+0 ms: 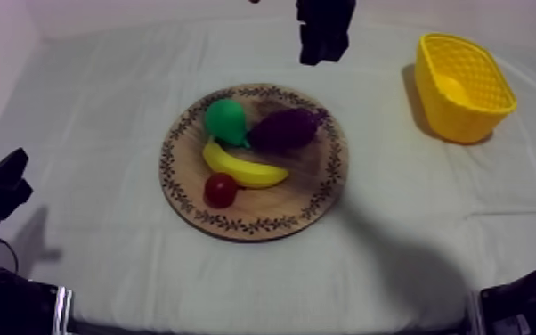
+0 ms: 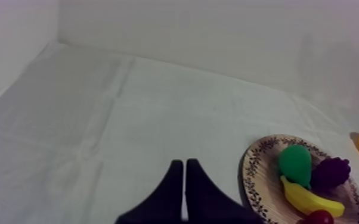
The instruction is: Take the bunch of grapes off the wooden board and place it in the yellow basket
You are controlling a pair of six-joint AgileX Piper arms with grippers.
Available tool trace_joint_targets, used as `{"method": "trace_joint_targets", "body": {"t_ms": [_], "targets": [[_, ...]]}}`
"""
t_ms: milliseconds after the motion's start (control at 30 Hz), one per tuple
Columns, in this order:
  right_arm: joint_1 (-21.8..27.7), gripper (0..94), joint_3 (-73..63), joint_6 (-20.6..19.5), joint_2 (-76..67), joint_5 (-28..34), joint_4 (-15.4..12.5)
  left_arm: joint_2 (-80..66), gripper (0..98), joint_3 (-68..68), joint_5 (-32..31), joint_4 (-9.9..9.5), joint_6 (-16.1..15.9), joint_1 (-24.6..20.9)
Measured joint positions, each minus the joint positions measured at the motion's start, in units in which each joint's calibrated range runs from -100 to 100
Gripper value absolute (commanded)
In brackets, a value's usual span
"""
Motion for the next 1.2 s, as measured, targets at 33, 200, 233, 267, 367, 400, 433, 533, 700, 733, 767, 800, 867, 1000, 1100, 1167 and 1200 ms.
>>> {"method": "trace_joint_targets", "body": {"t_ms": [33,200,233,267,367,400,433,533,700,733,767,800,867,1000,1100,1167,1200], "targets": [[0.0,55.4,-0.5,0.1,0.5,0.2,0.0,0.0,0.1,0.0,0.0,0.0,0.0,0.0],[-0.3,56.9,-3.7,0.9,3.4,3.1,-1.5,0.0,0.1,0.0,0.0,0.0,0.0,0.0],[-0.3,57.0,-4.1,1.0,4.0,3.4,-1.7,0.0,0.1,0.0,0.0,0.0,0.0,0.0],[-0.4,57.1,-4.7,1.0,4.6,3.7,-1.7,0.0,0.1,0.0,0.0,0.0,0.0,0.0],[-0.7,57.3,-6.0,1.0,6.0,4.2,-1.7,0.0,0.1,0.0,0.0,0.0,0.0,0.0],[-0.7,57.4,-6.4,1.0,6.4,4.3,-1.8,0.0,0.1,0.0,0.0,0.0,0.0,0.0],[-0.7,57.4,-6.7,1.0,6.6,4.3,-1.8,0.0,0.1,0.0,0.0,0.0,0.0,0.0],[-0.7,57.9,-7.4,1.0,7.6,4.5,-1.7,0.0,0.1,0.0,0.0,0.0,0.0,0.0],[-0.3,60.1,-8.2,1.0,9.3,4.8,-1.5,0.0,0.1,0.0,0.0,0.0,0.0,0.0],[-0.2,60.3,-8.3,1.2,9.6,4.9,-1.5,0.0,0.1,0.0,0.0,0.0,0.0,0.0],[-0.2,60.3,-8.4,1.3,9.8,4.9,-1.5,0.0,0.1,0.0,0.0,0.0,0.0,0.0],[-0.1,60.4,-8.8,1.4,10.3,5.0,-1.5,0.0,0.1,0.0,0.0,0.0,0.0,0.0],[0.0,60.6,-9.3,1.5,10.9,4.8,-1.6,0.0,0.1,0.0,0.0,0.0,0.0,0.0],[0.0,63.7,-9.7,1.8,12.5,4.9,-1.7,0.0,0.1,0.0,0.0,0.0,0.0,0.0],[-0.1,64.3,-9.5,2.0,13.3,4.9,-2.4,0.0,0.1,0.0,0.0,0.0,0.0,0.0],[-0.2,64.4,-9.4,2.0,13.9,4.8,-2.4,0.0,0.1,0.0,0.0,0.0,0.0,0.0],[-0.2,64.4,-9.3,2.0,14.1,4.9,-2.6,0.0,0.1,0.0,0.0,0.0,0.0,0.0]]}}
